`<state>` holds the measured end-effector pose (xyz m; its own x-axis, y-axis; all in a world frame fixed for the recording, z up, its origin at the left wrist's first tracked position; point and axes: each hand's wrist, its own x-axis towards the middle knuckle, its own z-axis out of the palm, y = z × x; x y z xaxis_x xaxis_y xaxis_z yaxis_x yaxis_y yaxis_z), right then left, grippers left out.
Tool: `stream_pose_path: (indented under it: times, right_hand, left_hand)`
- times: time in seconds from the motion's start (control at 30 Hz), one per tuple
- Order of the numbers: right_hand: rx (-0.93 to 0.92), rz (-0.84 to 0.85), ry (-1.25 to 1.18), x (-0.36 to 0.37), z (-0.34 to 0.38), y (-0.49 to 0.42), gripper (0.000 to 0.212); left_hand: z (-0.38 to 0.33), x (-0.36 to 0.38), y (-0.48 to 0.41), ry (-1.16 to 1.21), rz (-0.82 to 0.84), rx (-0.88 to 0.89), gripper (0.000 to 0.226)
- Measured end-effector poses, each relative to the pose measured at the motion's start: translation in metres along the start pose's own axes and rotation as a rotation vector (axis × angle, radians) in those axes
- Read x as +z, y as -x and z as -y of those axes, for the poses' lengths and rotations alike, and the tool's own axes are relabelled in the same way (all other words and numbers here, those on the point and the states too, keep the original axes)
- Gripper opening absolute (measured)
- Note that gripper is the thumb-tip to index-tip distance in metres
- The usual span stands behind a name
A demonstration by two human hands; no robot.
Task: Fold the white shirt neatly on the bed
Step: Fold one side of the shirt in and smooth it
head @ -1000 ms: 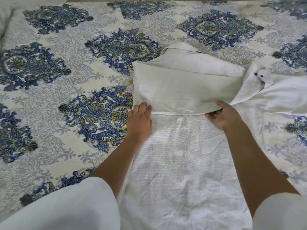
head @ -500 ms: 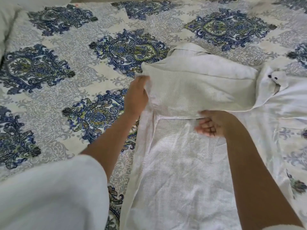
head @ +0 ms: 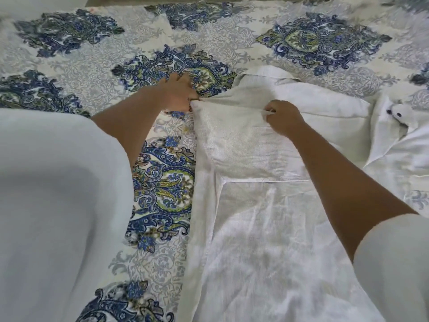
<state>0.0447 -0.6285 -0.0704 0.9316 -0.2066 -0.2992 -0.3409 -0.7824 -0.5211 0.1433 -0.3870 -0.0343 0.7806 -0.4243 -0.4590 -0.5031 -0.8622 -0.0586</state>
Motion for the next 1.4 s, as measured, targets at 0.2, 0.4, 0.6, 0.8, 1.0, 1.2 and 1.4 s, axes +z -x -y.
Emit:
stream_pose_path:
  times: [0.2,0.4,0.6,0.8,1.0,1.2,1.4]
  right_hand:
    - [0.078,-0.129,0.201,-0.018,-0.015,-0.009,0.016]
    - [0.122,-0.195,0.545,-0.012,-0.013,-0.012,0.029]
    - [0.098,-0.378,0.482,-0.002,-0.001,0.011,0.029]
    - [0.132,-0.501,-0.198,0.037,0.017,0.122,0.014]
    - [0.651,0.061,-1.105,0.085,0.039,0.163,0.023]
    - [0.630,0.203,-1.166,0.086,0.040,0.158,0.011]
    - [0.577,0.261,-1.215,0.075,0.030,0.177,0.009]
  left_hand:
    - [0.009,0.002,-0.005,0.352,0.002,0.010,0.039]
    - [-0.005,0.029,-0.011,0.892,-0.083,-0.153,0.024]
    - [-0.034,0.041,-0.019,1.248,-0.431,-0.381,0.020]
    - [-0.057,0.076,0.054,0.898,-0.794,-0.284,0.034]
    - [-0.102,0.096,0.114,0.381,-0.572,0.095,0.031]
    - [-0.129,0.076,0.097,0.183,-0.200,-0.021,0.033]
    - [-0.143,0.057,0.092,0.259,-0.282,0.030,0.018]
